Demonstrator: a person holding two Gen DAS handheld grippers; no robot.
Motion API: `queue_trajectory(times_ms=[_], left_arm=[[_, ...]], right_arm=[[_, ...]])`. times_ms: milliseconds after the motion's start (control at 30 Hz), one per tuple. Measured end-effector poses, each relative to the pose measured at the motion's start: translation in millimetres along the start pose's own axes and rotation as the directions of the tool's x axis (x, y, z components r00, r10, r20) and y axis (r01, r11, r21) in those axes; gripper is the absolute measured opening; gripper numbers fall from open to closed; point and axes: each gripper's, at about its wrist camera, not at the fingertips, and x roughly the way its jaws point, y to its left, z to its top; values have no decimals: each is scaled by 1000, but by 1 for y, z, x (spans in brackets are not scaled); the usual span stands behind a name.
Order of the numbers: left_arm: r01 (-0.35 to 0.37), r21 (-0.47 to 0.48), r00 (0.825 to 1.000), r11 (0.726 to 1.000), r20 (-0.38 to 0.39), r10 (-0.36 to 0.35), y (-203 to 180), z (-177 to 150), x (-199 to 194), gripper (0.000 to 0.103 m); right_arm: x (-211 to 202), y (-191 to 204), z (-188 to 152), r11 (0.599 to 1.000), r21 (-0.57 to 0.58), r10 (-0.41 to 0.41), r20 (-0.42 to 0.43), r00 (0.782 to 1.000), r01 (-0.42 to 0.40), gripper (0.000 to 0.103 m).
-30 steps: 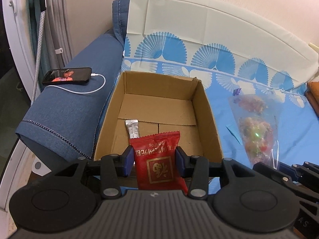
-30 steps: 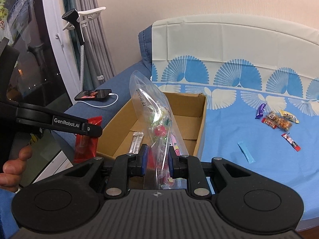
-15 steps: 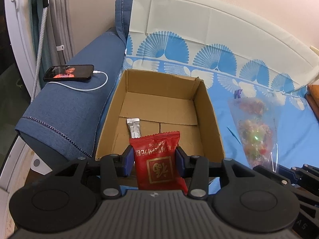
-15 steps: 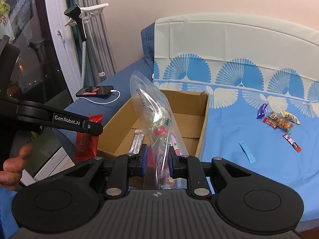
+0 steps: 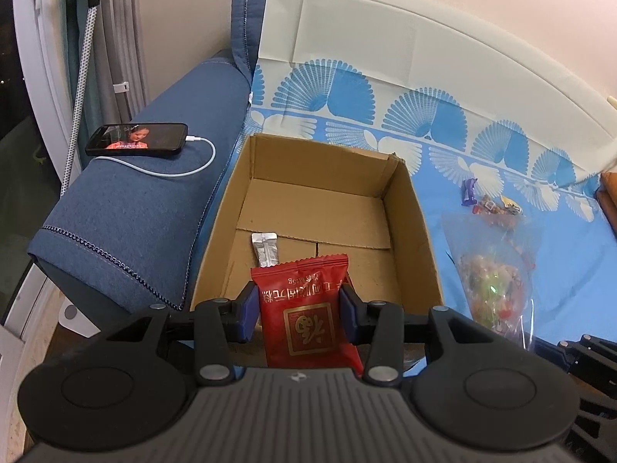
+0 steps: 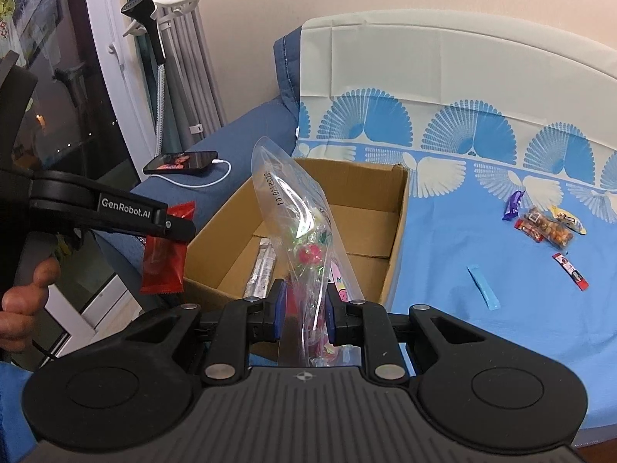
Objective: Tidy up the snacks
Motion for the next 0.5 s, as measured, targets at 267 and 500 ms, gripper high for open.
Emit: queue_trajectory(times_ms=[267, 500], left_arm=[[4, -6, 1000, 1000, -5, -4, 7, 9, 7, 48], [4, -11, 1000, 1000, -9, -4, 12, 21, 21, 48]], right_arm=[[9, 0, 6, 1000, -1, -3, -8, 1000, 3, 22], [22, -2, 17, 1000, 3, -5, -10, 1000, 5, 22]])
